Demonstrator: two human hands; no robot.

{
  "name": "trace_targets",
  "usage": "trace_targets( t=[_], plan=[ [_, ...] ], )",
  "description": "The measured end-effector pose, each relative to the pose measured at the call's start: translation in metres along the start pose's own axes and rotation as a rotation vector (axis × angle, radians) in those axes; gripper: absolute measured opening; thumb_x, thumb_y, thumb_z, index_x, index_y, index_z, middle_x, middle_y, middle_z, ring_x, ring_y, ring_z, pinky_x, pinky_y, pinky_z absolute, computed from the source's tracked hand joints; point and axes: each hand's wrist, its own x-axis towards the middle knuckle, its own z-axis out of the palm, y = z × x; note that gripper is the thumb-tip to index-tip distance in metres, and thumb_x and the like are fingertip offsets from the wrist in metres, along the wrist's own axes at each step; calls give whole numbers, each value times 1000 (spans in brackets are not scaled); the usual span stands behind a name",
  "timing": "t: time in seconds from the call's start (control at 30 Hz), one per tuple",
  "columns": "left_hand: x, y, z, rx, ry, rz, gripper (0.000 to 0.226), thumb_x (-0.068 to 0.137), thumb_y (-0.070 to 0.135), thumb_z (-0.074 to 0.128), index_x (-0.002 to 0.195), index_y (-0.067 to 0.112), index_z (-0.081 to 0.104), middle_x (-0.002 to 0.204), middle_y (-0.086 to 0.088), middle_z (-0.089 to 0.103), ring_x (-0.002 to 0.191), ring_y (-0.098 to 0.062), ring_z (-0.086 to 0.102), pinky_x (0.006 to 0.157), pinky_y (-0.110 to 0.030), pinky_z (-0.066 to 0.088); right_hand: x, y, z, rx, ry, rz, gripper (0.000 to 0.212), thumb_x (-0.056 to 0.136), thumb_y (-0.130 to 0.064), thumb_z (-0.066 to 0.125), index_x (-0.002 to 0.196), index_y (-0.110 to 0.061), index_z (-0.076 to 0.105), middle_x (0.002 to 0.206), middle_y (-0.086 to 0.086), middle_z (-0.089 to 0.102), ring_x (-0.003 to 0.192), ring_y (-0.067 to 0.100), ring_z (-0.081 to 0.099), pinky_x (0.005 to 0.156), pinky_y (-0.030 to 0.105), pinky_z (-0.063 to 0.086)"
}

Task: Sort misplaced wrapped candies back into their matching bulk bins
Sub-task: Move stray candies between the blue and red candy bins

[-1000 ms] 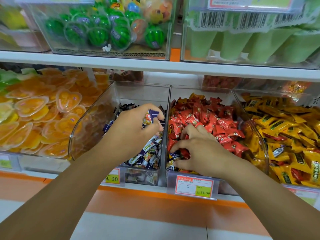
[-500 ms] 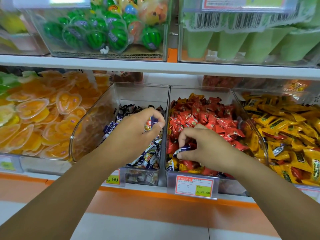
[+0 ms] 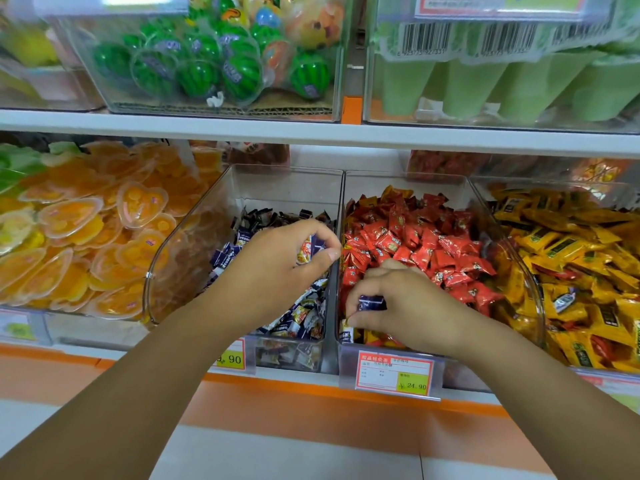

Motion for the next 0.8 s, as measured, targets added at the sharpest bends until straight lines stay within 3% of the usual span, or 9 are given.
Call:
trace_targets(
  t=[0.13, 0.23, 0.3, 0.57, 0.6, 0.63, 0.7, 0.73, 0.8],
  plan=[
    [2, 0, -1, 10, -30, 4, 12, 86, 49, 59, 93, 39, 62, 74, 14, 65, 47, -5, 49, 46, -12, 38, -7, 0, -22, 207, 235, 29, 4, 83, -36, 69, 79, -37, 68, 82, -13, 58, 92, 5, 46, 86, 24, 36],
    [3, 1, 0, 20, -88, -21, 32, 74, 65, 59, 97, 44, 61, 96, 15, 67, 77, 3, 60, 67, -14, 49, -11, -5, -32, 379, 414, 33, 6, 82, -28, 71, 79, -33, 70, 84, -5, 60, 82, 6, 54, 74, 11, 37],
    [3, 4, 1, 22, -103, -31, 45, 65, 71, 54, 101, 45, 59, 96, 18, 64, 82, 6, 58, 64, -8, 44, -10, -12, -32, 463, 475, 21, 7, 82, -25, 72, 79, -32, 71, 85, -1, 62, 80, 8, 56, 73, 12, 40],
    [-1, -7, -19, 77, 9, -118, 25, 88, 44, 62, 109, 31, 58, 76, 11, 56, 51, 14, 50, 46, -8, 35, 22, -35, -19, 684, 514, 22, 15, 80, -16, 76, 81, -30, 71, 84, -4, 66, 65, 0, 53, 63, 12, 41],
    [-1, -10, -24, 82, 31, -166, 31, 90, 44, 61, 117, 29, 56, 74, 18, 36, 55, 14, 53, 46, -9, 38, 28, -36, -17, 669, 506, 28, 17, 80, -16, 76, 86, -31, 71, 82, -7, 65, 63, 0, 52, 63, 14, 43],
    [-2, -16, -28, 88, 48, -228, 39, 91, 44, 59, 125, 26, 54, 122, 0, 42, 63, 9, 58, 49, -13, 44, 34, -36, -15, 637, 494, 33, 22, 80, -17, 76, 92, -34, 69, 84, -9, 64, 64, 2, 51, 65, 18, 46],
    [-3, -26, -36, 117, 75, -337, 49, 90, 48, 57, 134, 26, 50, 123, -14, 58, 94, -16, 63, 75, -38, 52, 43, -39, -15, 598, 450, 33, 37, 80, -18, 76, 104, -41, 62, 96, -11, 62, 65, 3, 51, 70, 23, 49],
    [-3, -32, -37, 121, 87, -358, 51, 88, 51, 58, 134, 29, 50, 128, -10, 56, 100, -24, 61, 78, -41, 49, 45, -39, -15, 608, 425, 23, 44, 80, -16, 76, 110, -42, 58, 101, -11, 61, 65, 1, 51, 69, 21, 48],
    [-4, -40, -36, 95, 88, -347, 52, 83, 54, 62, 131, 34, 51, 129, 3, 50, 102, -15, 53, 82, -32, 44, 48, -40, -15, 634, 405, 9, 51, 81, -10, 74, 116, -42, 54, 106, -11, 61, 66, 0, 53, 69, 16, 45]
  ],
)
